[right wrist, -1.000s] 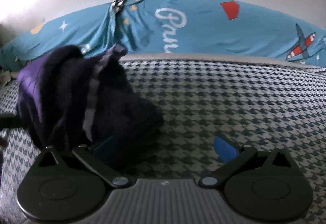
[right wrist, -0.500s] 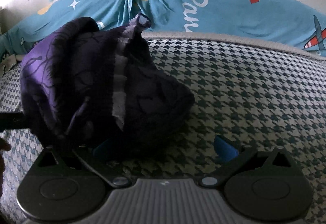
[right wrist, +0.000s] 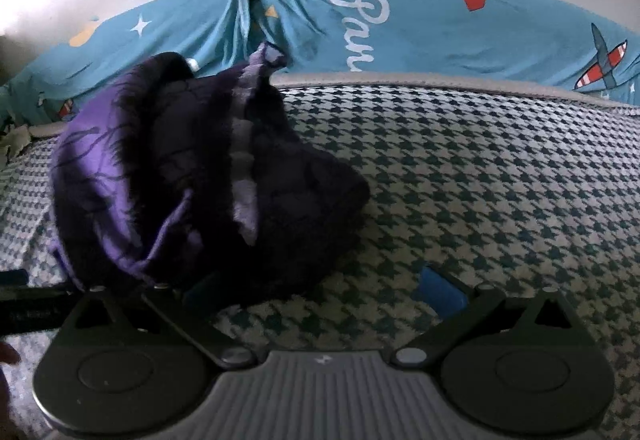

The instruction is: Fold clothes

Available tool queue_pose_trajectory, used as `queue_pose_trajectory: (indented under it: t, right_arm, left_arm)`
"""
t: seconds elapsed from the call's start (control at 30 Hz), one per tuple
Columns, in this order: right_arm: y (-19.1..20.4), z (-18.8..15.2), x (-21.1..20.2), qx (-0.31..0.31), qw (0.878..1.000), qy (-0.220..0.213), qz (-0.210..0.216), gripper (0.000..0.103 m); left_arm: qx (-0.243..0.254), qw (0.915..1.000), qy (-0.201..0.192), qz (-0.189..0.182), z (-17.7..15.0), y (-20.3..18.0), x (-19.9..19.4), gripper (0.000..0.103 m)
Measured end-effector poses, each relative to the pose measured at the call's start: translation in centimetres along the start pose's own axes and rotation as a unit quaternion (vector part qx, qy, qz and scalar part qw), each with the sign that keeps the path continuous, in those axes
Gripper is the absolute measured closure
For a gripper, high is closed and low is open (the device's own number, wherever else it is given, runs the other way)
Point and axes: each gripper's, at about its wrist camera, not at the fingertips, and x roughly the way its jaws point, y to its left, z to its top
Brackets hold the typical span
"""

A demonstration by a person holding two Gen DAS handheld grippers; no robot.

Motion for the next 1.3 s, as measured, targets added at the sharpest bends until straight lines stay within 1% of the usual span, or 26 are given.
queue_pose_trajectory:
  t: [0.2, 0.4, 0.7, 1.07, 1.3]
  right_arm:
    - [1.4, -0.7, -1.1, -0.018, 1.000, -0.004, 0.009, 0.000]
    - [2.4, -1.4, -1.6, -0.038, 0.999, 0.000, 0.010, 0.000]
    - [2.9, -2.8, -2.3, -0.035, 0.999, 0.005, 0.022, 0.000]
    - [2.9, -3.7, -3.1, -0.029, 0.999, 0.004, 0.029, 0.000]
    - [3.2, -4.6, -3.3, -0.030, 0.999, 0.011, 0.031, 0.000]
  left_arm:
    - [0.010, 0.9999, 0.000, 0.010, -1.4, -1.1, -1.1, 0.000]
    - [0.003, 0.9999, 0.003, 0.015, -2.4, -1.4, -2.0, 0.000]
    - [-0.005, 0.9998, 0.014, 0.010, -4.0, -2.1, -3.2, 0.000]
    - [-0.012, 0.9998, 0.011, 0.011, -5.1, -2.1, -4.6, 0.000]
    - [-0.012, 0.9997, 0.007, 0.018, -5.6, -2.2, -5.3, 0.000]
